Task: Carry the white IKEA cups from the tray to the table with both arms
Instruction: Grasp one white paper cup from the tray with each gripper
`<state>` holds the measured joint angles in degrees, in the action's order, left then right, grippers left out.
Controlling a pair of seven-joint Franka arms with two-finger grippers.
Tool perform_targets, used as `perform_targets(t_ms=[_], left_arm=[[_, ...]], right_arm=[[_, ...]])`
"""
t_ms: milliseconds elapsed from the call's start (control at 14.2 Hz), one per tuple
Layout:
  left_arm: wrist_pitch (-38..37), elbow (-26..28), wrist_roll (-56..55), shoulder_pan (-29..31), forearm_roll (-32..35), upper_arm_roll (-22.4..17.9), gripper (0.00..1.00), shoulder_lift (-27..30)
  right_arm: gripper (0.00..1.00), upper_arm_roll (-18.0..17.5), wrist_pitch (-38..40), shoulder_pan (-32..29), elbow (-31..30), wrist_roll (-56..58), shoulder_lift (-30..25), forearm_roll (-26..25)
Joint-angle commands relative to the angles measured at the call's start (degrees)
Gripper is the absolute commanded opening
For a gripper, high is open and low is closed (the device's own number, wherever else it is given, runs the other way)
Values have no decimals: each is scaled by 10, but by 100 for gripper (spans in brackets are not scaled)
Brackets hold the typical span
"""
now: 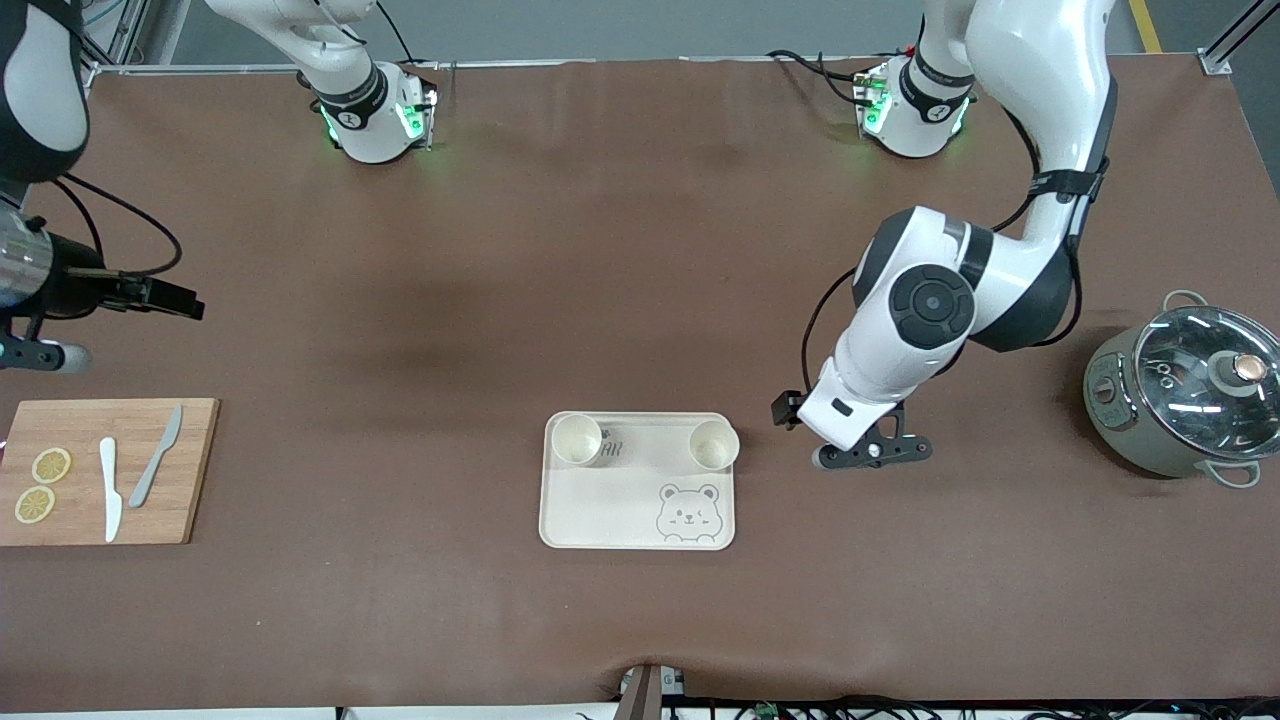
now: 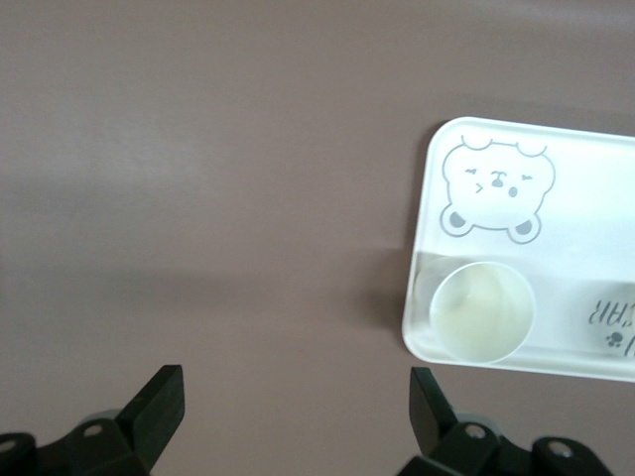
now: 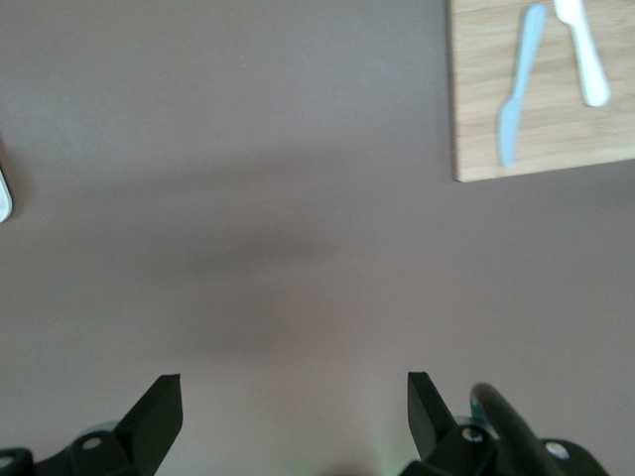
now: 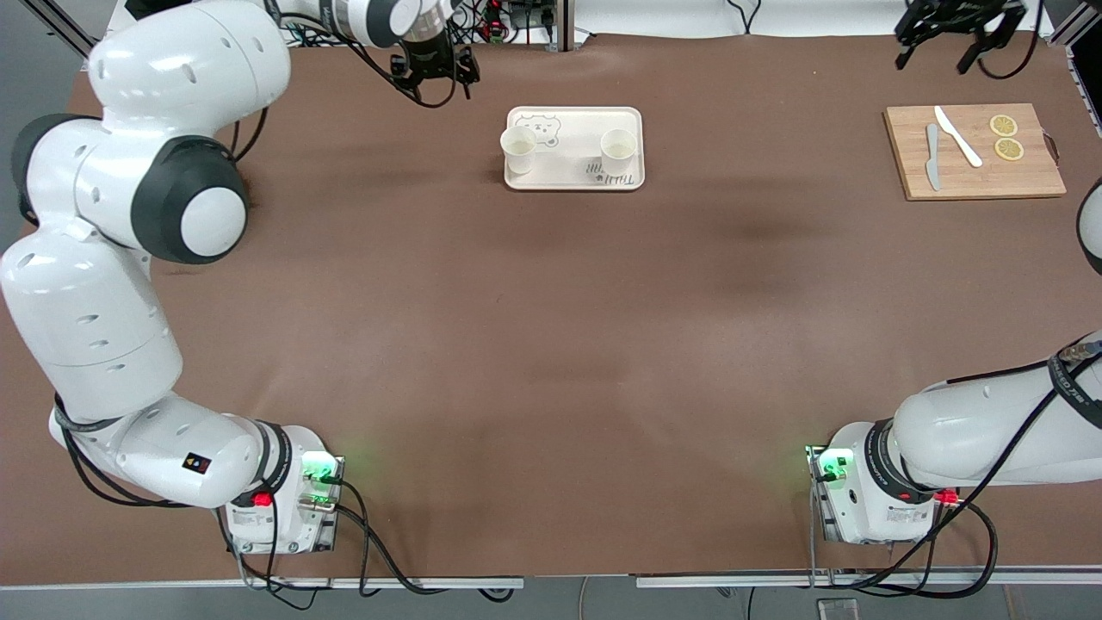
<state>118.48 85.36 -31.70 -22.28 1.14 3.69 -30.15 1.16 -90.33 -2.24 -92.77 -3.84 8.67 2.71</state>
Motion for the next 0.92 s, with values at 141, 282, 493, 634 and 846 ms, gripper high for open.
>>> perform_targets(t_ms=[141, 282, 493, 634, 846], left_arm=[[27, -13, -20, -12, 1, -1, 100, -20], [27, -13, -19, -14, 2, -1, 100, -22], [37, -13, -20, -24, 3, -2, 100, -26], [40, -12, -20, -24, 2, -2, 100, -28], [48, -11, -20, -25, 3, -1, 100, -37]], right_arm=[[100, 1, -45, 6, -6, -8, 39, 35], [100, 1, -66, 10, -6, -17, 56, 43], [100, 0, -74, 28, -14, -58, 74, 73], [100, 0, -153, 35, -89, -72, 69, 125], [100, 0, -251, 99, -142, -180, 71, 128]])
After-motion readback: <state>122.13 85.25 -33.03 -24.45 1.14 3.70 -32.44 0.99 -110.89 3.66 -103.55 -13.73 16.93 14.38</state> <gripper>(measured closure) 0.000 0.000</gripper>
